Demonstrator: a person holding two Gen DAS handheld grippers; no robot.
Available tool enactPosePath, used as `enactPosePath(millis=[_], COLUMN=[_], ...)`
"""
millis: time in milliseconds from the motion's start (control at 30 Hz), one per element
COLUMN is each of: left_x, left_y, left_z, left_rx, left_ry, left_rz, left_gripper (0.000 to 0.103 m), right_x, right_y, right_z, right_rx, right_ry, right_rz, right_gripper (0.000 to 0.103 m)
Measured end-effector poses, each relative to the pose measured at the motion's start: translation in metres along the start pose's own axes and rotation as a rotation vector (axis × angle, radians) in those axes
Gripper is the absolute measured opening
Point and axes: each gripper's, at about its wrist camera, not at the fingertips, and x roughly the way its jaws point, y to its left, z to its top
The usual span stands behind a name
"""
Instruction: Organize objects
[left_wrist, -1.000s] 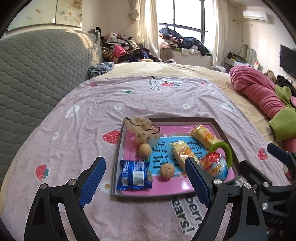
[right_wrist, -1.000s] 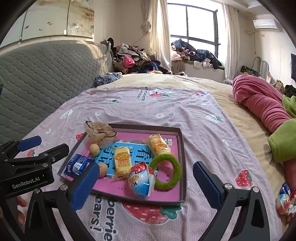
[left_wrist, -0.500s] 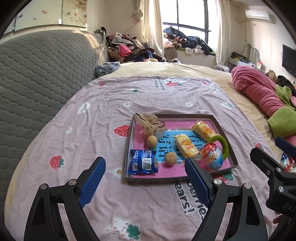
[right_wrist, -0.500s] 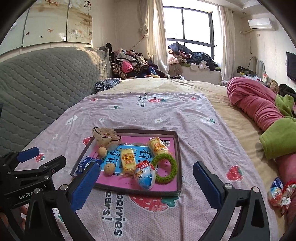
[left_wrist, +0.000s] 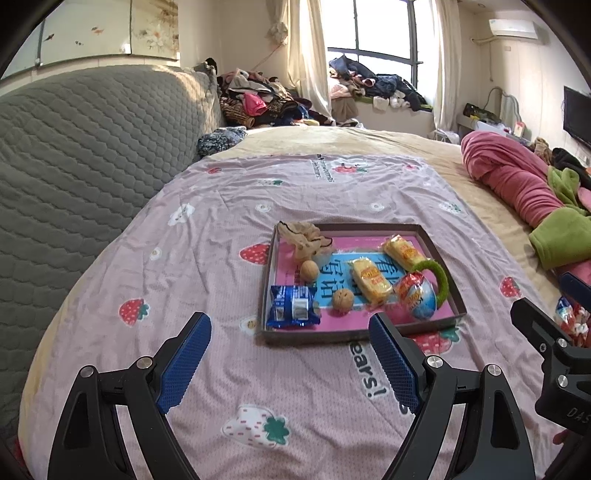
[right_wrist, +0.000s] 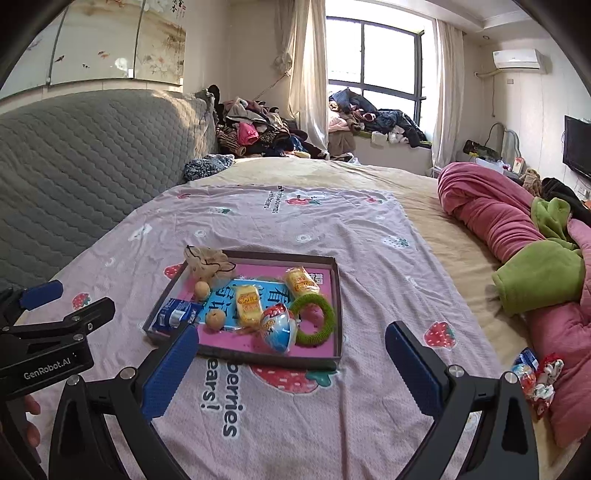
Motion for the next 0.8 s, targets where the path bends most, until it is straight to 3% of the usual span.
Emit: enactPosePath(millis=[800], left_x=[-0.017], left_y=[0.004], left_z=[-0.043], left_rx=[-0.004], left_ry=[0.022], left_rz=[0.038], left_gripper=[0.088], right_x=[-0.023], right_y=[0.002], right_z=[-0.031], right_rx=[0.005], right_ry=[0.024], right_rz=[0.004], right_gripper=[0.102])
